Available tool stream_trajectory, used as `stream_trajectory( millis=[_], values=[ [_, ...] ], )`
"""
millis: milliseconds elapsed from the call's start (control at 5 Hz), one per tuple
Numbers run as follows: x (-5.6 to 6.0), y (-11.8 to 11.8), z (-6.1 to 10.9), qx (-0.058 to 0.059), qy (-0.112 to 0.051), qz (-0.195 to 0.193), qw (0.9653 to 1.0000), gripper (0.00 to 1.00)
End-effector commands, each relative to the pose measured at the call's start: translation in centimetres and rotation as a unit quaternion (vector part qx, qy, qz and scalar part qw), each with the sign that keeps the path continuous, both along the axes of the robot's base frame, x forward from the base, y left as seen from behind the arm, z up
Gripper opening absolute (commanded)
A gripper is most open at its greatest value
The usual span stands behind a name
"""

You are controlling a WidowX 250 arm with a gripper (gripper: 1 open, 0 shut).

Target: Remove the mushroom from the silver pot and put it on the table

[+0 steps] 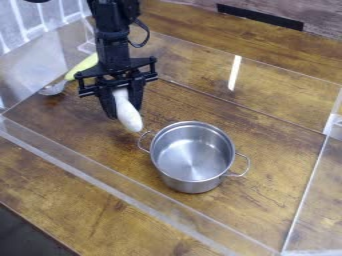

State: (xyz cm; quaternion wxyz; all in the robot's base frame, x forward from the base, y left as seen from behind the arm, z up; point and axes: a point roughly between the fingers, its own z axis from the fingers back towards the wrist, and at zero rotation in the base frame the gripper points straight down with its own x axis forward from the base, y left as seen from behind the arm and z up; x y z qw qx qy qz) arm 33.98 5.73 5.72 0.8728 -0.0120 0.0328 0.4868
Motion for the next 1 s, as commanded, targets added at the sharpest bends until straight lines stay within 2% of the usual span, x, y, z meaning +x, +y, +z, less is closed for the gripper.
stream_trajectory(
  millis=[0,400,800],
  values=[
    [0.4,0.7,1.5,0.006,-0.018,0.045,0.9988,0.0],
    [1.0,0.8,1.3,0.004,-0.002,0.096,0.9954,0.0],
    [1.1,2.1,0.8,0.004,0.013,0.08,0.9967,0.0]
  ],
)
